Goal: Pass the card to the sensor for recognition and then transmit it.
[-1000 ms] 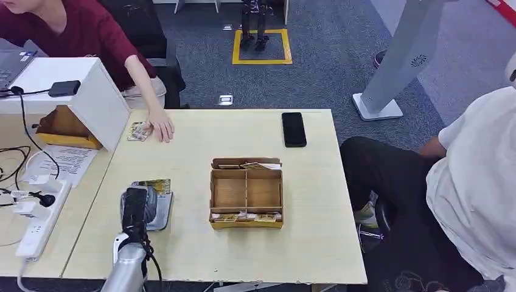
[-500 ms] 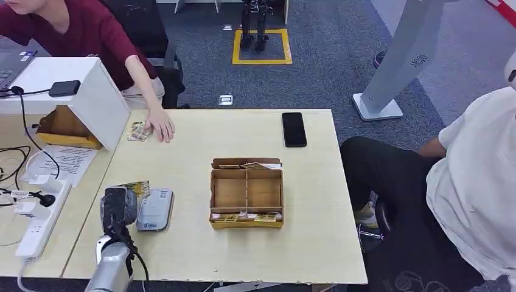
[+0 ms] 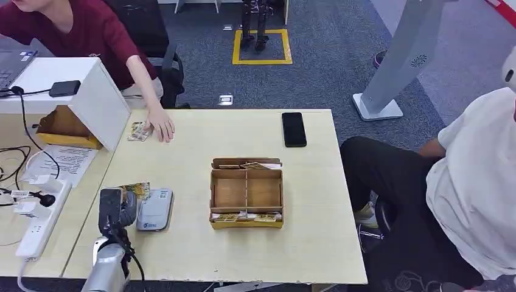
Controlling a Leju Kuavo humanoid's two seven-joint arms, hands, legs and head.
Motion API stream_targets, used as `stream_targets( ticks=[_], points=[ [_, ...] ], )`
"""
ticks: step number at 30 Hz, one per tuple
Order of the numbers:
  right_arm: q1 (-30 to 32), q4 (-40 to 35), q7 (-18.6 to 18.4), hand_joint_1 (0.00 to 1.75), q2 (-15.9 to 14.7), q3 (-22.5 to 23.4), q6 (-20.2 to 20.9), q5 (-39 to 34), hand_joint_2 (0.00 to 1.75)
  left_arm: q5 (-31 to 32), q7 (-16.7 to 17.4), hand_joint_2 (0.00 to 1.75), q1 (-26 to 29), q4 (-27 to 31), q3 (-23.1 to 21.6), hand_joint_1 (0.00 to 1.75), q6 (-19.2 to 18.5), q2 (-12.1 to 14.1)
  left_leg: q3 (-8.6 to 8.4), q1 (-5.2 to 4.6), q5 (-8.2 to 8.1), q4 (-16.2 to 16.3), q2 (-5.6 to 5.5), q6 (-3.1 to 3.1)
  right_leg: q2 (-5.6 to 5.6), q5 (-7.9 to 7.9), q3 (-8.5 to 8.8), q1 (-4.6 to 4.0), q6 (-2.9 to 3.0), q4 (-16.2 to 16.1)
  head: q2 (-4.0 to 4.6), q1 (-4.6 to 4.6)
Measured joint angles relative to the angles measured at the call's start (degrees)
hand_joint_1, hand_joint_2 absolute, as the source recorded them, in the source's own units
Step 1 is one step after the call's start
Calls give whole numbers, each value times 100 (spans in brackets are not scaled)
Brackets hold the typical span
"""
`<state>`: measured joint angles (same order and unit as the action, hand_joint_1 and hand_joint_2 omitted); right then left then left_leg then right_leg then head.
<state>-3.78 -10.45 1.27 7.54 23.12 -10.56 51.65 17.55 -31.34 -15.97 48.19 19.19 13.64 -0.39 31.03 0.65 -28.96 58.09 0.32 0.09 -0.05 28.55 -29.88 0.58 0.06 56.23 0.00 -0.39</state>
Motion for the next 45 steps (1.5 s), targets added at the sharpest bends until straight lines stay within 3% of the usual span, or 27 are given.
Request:
stream_targets(
  ticks=[7, 12, 19, 31, 45],
  points=[
    [12, -2, 46, 0, 0, 136, -9, -9, 175, -225, 195, 175, 436, 694, -13, 175, -724, -28, 1, 0, -1, 0, 3, 0, 4, 1, -3, 0, 0, 0, 0, 2],
    [14, 0, 48, 0, 0, 243, -4, 0, 175, -276, 336, 175, 790, 1400, -44, 175, -831, -96, 5, 0, -1, 0, 1, 0, 1, 1, -8, 0, 0, -1, 0, 2],
    [16, -2, 66, 0, 0, 295, -7, 17, 175, -396, 444, 175, 1042, 1893, -83, 175, -964, -94, 5, 0, 0, 0, 1, 0, 1, 0, -7, 0, 0, 0, 0, 2],
    [15, -2, 70, 0, 13, 398, -7, 52, 175, -367, 542, 175, 1232, 2048, -160, 175, -1117, -70, 6, 0, -1, 0, 1, 0, 1, 1, -8, 0, 0, 0, 0, 2],
    [14, -2, 48, 0, 15, 424, 2, 184, 175, -63, 664, 175, 1273, 1928, -208, 175, -975, -63, 6, 0, -1, 0, 1, 0, 1, 1, -9, 0, 0, 0, 0, 0]
  ],
)
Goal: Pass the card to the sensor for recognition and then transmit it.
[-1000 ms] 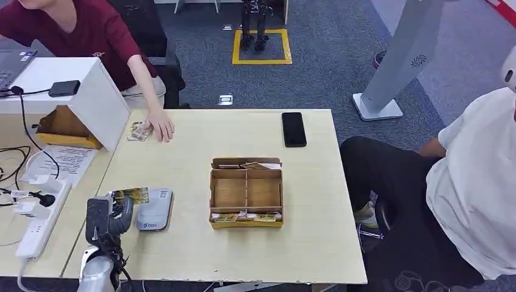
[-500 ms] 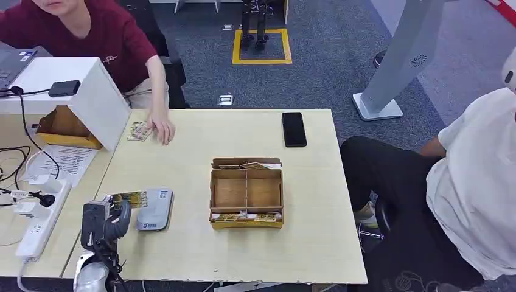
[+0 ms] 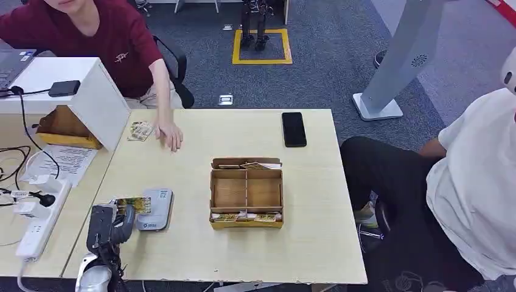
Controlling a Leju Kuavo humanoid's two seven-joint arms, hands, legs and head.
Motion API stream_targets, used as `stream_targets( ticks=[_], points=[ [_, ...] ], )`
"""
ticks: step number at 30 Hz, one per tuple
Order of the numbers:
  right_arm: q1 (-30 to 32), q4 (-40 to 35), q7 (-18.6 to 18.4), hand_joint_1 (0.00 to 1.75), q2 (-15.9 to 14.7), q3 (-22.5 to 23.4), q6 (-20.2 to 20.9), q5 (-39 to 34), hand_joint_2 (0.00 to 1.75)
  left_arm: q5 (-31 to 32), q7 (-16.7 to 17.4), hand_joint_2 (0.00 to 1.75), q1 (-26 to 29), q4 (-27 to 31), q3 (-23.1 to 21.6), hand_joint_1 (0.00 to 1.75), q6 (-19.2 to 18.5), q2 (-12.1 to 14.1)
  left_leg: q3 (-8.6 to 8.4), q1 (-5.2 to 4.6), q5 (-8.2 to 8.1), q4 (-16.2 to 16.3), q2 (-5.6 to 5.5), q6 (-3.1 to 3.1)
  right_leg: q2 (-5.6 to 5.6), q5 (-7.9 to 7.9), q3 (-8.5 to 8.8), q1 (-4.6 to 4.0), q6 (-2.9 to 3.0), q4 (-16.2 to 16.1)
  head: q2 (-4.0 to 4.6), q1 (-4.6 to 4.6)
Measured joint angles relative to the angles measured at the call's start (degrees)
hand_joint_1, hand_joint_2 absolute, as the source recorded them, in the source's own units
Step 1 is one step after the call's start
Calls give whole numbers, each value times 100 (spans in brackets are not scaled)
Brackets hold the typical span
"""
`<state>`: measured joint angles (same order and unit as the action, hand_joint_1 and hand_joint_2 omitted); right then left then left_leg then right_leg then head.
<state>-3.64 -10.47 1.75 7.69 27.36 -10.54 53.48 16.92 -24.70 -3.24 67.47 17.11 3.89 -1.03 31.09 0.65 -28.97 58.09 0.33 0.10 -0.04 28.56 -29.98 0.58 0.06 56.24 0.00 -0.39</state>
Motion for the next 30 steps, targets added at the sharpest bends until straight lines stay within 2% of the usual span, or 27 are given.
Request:
stream_targets(
  ticks=[4, 15, 23, 30],
  points=[
    [0, 0, -2, 0, 0, 0, 9, 41, 175, 131, 0, 175, -21, -94, -30, 175, 142, -4, 0, 0, 0, 0, 0, 0, 0, 0, 0, 0, 0, 0, 0, 2],
    [0, 0, 4, 0, 2, 0, 9, 59, 175, 221, 4, 175, -101, -291, -59, 175, 192, -2, 0, 0, 0, 0, 0, 0, 0, 0, 0, 0, 0, 0, 0, 0],
    [-4, 0, 0, 0, 4, 74, 31, 170, 175, 959, -7, 175, -330, -782, -111, 175, 800, -22, -1, 0, 0, 0, -1, 0, -2, 0, 3, 0, 0, 0, 0, 2],
    [-6, 0, 0, 0, 4, 103, 31, 175, 175, 1049, -9, 175, -413, -977, -149, 175, 881, -42, -3, -1, 0, 0, -1, 0, -2, 0, 4, 1, 0, 0, 0, 0]
  ],
)
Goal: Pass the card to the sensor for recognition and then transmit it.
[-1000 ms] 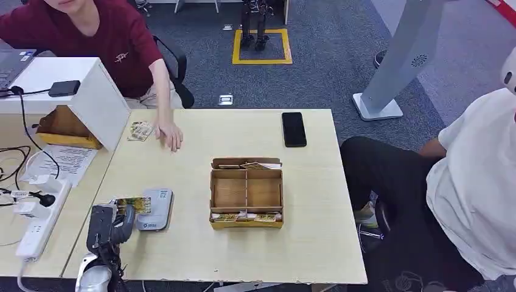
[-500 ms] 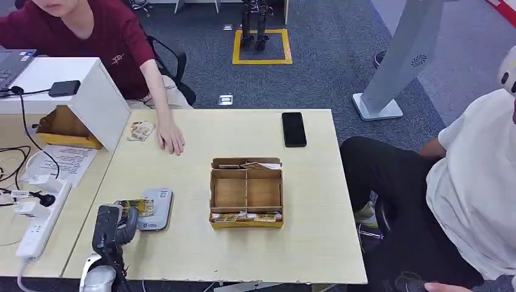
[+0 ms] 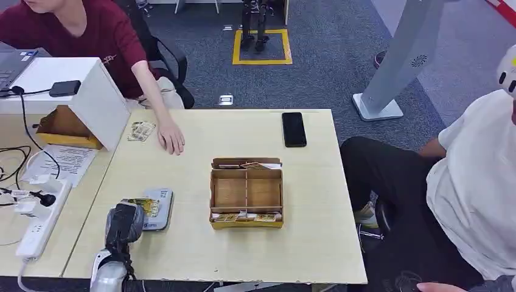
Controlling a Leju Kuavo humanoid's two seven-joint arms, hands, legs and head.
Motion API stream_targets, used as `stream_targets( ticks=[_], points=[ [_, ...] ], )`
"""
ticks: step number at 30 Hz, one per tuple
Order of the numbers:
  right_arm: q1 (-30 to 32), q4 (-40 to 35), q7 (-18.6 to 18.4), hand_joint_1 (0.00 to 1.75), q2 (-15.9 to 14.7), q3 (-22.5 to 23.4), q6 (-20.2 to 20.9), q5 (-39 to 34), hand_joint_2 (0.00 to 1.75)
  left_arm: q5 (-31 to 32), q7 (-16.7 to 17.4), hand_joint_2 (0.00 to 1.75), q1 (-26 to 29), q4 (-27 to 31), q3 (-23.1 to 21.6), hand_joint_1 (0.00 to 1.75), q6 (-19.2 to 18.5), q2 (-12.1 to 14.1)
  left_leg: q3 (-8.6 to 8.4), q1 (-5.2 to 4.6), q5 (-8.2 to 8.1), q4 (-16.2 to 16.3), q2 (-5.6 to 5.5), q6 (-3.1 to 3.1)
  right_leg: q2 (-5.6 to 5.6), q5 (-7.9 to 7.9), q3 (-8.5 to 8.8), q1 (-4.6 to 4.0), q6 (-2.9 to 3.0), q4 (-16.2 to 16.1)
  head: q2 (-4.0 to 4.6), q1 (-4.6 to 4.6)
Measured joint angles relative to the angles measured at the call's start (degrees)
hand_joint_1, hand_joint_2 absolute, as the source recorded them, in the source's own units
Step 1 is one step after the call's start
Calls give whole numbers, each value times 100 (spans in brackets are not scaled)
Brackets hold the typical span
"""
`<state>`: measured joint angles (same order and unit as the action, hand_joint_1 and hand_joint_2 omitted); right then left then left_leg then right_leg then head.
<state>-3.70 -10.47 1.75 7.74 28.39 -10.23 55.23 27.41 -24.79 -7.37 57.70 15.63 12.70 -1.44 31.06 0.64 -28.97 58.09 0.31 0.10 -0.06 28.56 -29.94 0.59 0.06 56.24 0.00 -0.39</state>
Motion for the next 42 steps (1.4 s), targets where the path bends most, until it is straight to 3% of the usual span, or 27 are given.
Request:
stream_targets(
  ticks=[3, 8, 11, 18, 35, 38, 41, 42],
  points=[
    [0, 0, 7, 0, 0, 4, 2, 44, 175, 134, 2, 175, -45, -77, -11, 175, 118, 0, -1, 0, 0, 0, -1, 0, -1, 0, 2, 0, 0, 0, 0, 0],
    [-2, 0, 9, 0, 4, 42, 11, 114, 175, 757, 35, 175, -147, -295, -85, 175, 767, 2, -8, 0, 1, 0, -1, -1, -1, 0, 7, 0, 0, 4, 0, 2],
    [-6, 0, 20, 0, 9, 61, 20, 173, 175, 966, 59, 175, -203, -426, -90, 175, 953, 2, -13, 0, 2, -1, -1, -3, -1, 0, 11, 0, 0, 6, 0, 2],
    [-8, 0, 24, 0, 11, 142, 35, 240, 175, 1222, 109, 175, -287, -588, -90, 175, 1139, 9, -20, 0, 4, -1, -2, -5, -2, 0, 19, 0, 1, 10, 0, 2],
    [-15, 0, 24, 0, 11, 186, 52, 308, 175, 1353, 147, 175, -404, -800, -90, 175, 1191, 11, -31, 0, 16, -2, -9, -12, -10, -1, 28, 1, 2, 19, 0, 0],
    [-15, 0, 33, 0, 11, 214, 55, 354, 175, 875, -38, 175, -418, -806, -85, 175, 781, 11, -30, 0, 17, -2, -12, -13, -15, -1, 28, 1, 2, 19, 0, 0],
    [-16, 0, 48, 0, 11, 293, 61, 404, 175, -375, -427, 175, -407, -708, 66, 175, -537, 0, -29, 0, 18, -2, -16, -14, -20, -1, 27, 0, 3, 20, 0, 2],
    [-15, 0, 48, 0, 11, 302, 63, 411, 175, -565, -474, 175, -388, -671, 111, 175, -755, 0, -27, 0, 18, -2, -16, -14, -20, -1, 25, 0, 3, 20, 0, 2]
  ],
)
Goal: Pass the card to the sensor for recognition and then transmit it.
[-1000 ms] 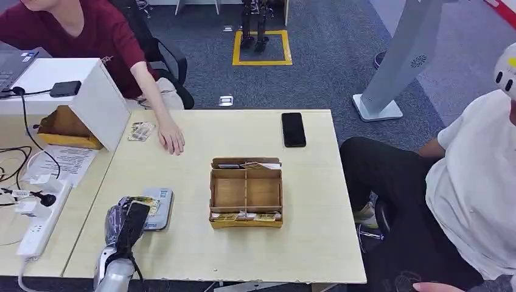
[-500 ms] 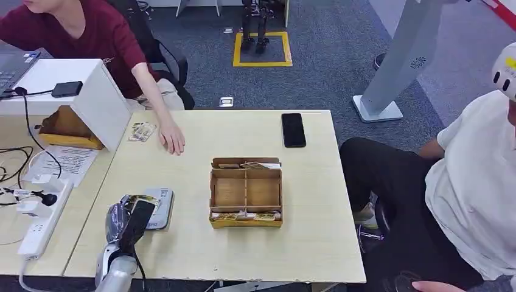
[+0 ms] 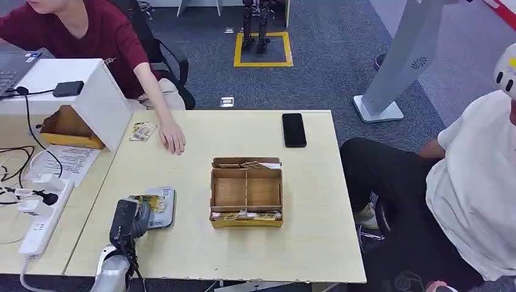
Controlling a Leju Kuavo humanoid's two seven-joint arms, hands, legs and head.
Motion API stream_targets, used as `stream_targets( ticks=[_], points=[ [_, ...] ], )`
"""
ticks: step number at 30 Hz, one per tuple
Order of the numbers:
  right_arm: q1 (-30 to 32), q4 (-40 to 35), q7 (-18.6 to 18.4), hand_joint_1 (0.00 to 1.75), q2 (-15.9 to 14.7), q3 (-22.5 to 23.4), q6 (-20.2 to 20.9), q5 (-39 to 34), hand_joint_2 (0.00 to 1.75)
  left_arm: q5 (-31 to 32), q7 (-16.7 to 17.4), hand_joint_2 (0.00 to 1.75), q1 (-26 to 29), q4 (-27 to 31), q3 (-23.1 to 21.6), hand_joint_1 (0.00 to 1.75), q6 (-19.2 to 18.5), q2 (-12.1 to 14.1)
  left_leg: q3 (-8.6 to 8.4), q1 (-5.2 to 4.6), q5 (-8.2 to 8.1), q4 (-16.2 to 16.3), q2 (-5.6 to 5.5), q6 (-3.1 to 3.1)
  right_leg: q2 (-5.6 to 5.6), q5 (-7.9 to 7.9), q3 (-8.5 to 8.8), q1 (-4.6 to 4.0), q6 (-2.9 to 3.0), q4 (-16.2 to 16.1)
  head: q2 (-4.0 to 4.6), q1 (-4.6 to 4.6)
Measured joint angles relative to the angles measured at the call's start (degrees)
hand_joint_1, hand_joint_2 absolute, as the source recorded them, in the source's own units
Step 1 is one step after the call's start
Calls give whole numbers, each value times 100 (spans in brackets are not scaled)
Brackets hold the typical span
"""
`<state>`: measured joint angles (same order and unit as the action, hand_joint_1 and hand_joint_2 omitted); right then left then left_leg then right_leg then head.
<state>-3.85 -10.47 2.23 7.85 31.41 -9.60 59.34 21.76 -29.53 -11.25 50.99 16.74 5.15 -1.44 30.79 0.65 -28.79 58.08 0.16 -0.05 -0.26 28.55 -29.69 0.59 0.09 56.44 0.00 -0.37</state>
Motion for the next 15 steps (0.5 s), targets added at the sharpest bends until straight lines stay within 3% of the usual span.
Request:
stream_targets(
  ticks=[4, 8, 15],
  points=[
    [-2, 0, 2, 0, 0, 28, 4, 30, 175, -583, -126, 175, 14, 120, 109, 175, -439, -48, 2, -1, 0, 1, 1, 0, 2, -1, -2, 0, 1, 0, 0, 0],
    [-1, 0, 2, 0, 2, 94, 5, 109, 175, -2007, -131, 175, 53, 415, 354, 175, -1315, -140, 20, -1, 0, 4, 2, 0, 5, -2, -20, 0, 1, 0, 0, 0],
    [-2, 0, 2, 0, 7, 127, 7, 129, 175, -2185, -127, 175, 59, 581, 455, 175, -1418, -177, 25, -1, 0, 4, 1, 0, 4, -1, -26, 0, 2, 0, 0, 0]
  ],
)
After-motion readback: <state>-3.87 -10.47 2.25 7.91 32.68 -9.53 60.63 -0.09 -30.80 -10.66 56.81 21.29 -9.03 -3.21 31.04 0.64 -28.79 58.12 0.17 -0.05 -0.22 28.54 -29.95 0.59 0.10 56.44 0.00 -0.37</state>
